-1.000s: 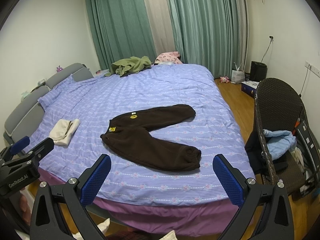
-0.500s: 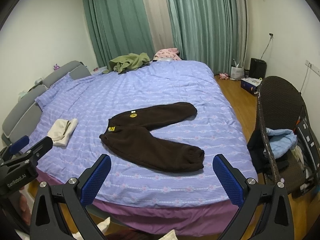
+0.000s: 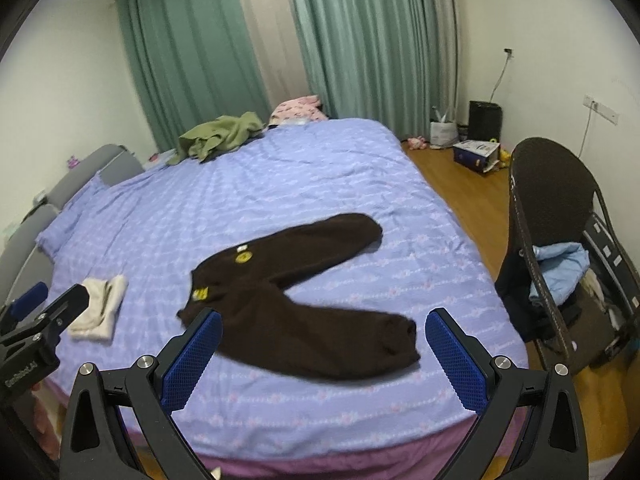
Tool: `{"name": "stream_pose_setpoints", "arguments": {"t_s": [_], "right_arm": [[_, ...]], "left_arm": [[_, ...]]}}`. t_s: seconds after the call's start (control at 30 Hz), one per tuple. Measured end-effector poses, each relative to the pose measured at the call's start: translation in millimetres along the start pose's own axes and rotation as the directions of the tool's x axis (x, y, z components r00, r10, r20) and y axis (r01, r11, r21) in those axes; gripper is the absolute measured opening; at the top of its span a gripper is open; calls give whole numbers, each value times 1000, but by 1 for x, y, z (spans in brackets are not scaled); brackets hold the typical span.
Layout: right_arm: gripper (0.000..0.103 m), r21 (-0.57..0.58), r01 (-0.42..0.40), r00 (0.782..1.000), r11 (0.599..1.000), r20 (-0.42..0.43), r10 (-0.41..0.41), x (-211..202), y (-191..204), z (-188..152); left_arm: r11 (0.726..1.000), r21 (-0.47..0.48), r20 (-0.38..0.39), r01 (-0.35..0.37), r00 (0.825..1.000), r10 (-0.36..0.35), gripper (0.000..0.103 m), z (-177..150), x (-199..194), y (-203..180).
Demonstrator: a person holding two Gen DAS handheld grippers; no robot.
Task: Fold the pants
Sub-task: 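Grasp one brown pant leg cuff with the right gripper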
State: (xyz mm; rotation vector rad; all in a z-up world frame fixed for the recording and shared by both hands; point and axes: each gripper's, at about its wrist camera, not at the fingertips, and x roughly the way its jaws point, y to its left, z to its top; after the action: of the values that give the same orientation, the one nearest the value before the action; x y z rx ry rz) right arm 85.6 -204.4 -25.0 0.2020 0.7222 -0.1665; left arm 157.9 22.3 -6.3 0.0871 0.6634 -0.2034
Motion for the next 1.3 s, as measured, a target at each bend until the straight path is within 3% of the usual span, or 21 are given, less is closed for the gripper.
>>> {"name": "stream_pose_setpoints", "arguments": {"t_s": [0.3, 0.6, 0.77, 0.93, 1.07, 1.13, 1.3], "right_arm": [[103, -79, -25, 999, 997, 34, 28, 85, -25, 63], [103, -83, -61, 998, 995, 5, 62, 248, -73, 117], [97, -55, -41, 998, 998, -50, 38, 338, -93, 118], [91, -32, -24, 994, 999, -107, 20, 411, -111, 112], [77, 36, 3, 985, 999, -173, 3, 468, -135, 107], [66, 88, 8, 976, 996, -216, 12, 493, -146, 102], [62, 198, 2, 950, 980, -306, 60, 543, -159, 85]], "left_arm": [[999, -29, -11, -39, 999, 38, 103, 37, 88, -32], [999, -32, -45, -31, 999, 30, 103, 61, 241, -74], [1000, 11, -88, 4, 996, -3, 103, 57, 331, -102], [1000, 7, -190, 19, 982, -18, 103, 43, 406, -118], [999, 38, -224, -19, 974, 27, 103, 29, 446, -125], [998, 64, -225, -24, 974, 38, 103, 24, 457, -130], [997, 77, -256, -10, 966, 29, 103, 22, 485, -137]]}}
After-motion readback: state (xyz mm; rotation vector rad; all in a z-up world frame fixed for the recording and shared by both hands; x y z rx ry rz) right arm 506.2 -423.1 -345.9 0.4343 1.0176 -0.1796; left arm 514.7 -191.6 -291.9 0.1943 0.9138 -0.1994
